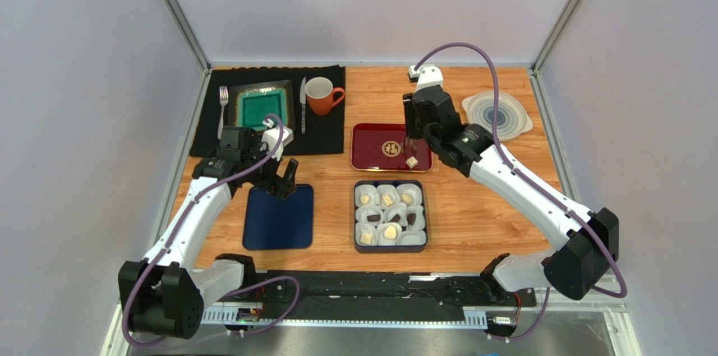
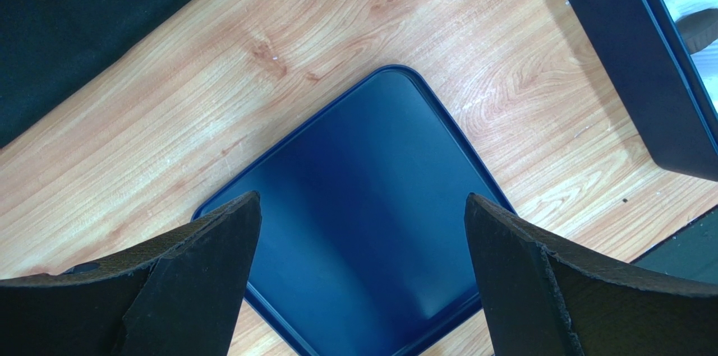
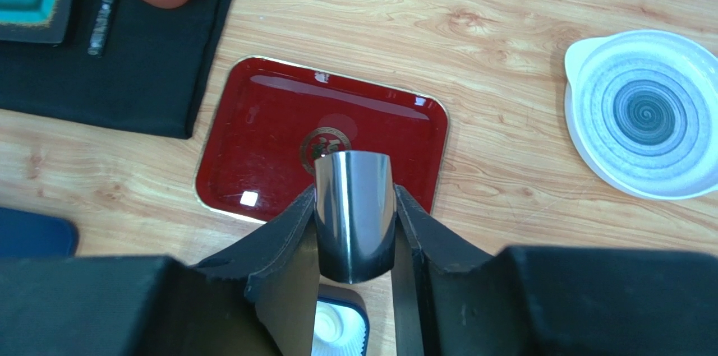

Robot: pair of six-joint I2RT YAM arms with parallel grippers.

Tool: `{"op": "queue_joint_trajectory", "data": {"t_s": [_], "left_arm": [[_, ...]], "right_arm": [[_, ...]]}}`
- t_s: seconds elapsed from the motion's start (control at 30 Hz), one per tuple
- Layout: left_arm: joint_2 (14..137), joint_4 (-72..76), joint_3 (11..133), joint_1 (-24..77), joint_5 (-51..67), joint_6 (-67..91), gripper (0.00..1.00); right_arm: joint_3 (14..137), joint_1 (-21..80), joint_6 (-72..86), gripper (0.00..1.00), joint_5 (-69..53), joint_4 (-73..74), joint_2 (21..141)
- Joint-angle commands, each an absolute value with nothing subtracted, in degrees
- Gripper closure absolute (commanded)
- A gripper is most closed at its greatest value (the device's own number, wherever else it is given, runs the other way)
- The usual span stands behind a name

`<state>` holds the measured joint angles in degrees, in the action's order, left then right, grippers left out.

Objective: Pack the chocolate

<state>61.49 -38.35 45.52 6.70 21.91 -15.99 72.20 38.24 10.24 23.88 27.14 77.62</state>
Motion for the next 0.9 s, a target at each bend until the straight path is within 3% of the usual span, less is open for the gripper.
{"op": "queue_joint_trajectory", "data": {"t_s": [0.0, 0.43, 0.87], "left_arm": [[60.6, -37.5, 45.8, 6.4, 21.9, -17.1, 0.01], [60.5, -38.1, 46.8, 6.4, 21.5, -17.5, 0.01], [60.6, -38.2, 47.4, 6.4, 21.3, -17.6, 0.01]], "right_arm": [[70.8, 36.7, 11.1, 0.66, 24.4, 21.4, 77.0], [67.9, 35.1, 11.5, 0.58, 21.7, 19.7, 77.1], [66.0, 33.6, 11.7, 0.58, 20.3, 18.8, 78.0]]}}
